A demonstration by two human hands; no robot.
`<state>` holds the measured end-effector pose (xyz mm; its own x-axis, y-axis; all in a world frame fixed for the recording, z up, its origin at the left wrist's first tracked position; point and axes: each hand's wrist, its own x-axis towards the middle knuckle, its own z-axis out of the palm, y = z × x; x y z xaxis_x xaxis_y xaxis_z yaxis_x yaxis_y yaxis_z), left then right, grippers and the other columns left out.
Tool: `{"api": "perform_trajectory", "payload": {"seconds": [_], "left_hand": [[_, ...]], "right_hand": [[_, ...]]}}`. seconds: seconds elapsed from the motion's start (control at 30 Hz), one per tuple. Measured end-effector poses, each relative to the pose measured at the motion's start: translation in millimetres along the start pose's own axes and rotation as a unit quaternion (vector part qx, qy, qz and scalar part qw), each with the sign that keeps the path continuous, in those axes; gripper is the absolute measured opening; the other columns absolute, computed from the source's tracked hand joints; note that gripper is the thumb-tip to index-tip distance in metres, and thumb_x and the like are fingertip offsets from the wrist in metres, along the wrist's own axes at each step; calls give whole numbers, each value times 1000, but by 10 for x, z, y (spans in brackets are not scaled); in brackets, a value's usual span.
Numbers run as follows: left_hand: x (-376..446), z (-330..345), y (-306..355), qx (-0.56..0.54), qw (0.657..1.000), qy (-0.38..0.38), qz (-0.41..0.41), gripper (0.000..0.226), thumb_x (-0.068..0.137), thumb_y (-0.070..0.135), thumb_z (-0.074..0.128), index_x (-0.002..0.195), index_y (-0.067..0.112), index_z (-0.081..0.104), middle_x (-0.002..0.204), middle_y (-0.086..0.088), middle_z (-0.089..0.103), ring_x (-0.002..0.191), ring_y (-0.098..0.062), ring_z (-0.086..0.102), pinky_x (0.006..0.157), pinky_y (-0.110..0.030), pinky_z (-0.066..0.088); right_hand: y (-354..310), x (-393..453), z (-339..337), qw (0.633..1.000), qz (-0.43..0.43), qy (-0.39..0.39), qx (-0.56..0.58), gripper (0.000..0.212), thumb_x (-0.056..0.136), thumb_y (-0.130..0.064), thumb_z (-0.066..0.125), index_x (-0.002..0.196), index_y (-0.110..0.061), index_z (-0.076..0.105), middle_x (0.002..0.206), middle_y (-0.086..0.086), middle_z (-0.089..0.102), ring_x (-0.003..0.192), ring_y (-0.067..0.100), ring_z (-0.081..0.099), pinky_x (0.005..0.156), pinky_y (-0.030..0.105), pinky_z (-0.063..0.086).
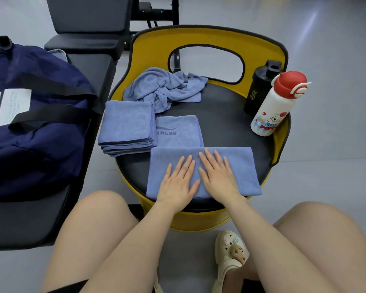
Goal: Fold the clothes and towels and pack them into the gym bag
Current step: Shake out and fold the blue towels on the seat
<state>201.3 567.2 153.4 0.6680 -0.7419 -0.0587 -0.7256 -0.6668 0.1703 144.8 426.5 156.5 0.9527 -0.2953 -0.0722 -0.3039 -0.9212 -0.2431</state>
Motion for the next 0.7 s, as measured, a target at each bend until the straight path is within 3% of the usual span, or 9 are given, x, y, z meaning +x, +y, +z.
{"api": "perform_trajectory", "payload": {"seconds": [0.13,0.37,0.5,0.6,0.7], "left_hand": [[-57,17,-122,-11,1000,1,-14,81,77,61,-12,150,26,-7,156,15,-14,140,-1,-19,110,-30,-21],[-164,-50,-351,-37,994,38,-97,76,81,52,-17,151,25,-7,153,18,-16,135,4,-21,113,-31,-14],[-198,-83,-426,-96,983,27,-156,56,101,41,7,151,20,-8,155,11,-19,144,-6,-14,118,-35,-3],[-168,-164,-435,-223,939,99,-243,58,103,27,27,152,11,-1,160,-2,-2,147,-17,3,119,-35,11],[-93,-252,-457,-360,866,174,-300,56,99,22,44,150,12,23,148,-8,37,133,-25,38,108,-41,36]], "right_hand": [[176,-53,47,999,20,7,-34,77,80,-59,-12,152,-34,3,160,-12,-1,148,14,-6,116,34,-12],[424,-147,11,996,89,26,-19,81,79,-61,-13,153,-32,6,160,-11,-2,148,14,-8,116,36,-14],[484,-204,-40,993,119,19,-7,63,95,-57,0,153,-31,2,160,-9,-7,147,13,-11,115,35,-15],[467,-214,-81,992,125,13,-11,57,101,-50,8,153,-29,0,160,-7,-8,147,15,-13,115,36,-15],[367,-216,-98,995,98,14,1,60,100,-51,8,153,-25,2,160,-6,-7,147,14,-13,116,35,-15]]}}
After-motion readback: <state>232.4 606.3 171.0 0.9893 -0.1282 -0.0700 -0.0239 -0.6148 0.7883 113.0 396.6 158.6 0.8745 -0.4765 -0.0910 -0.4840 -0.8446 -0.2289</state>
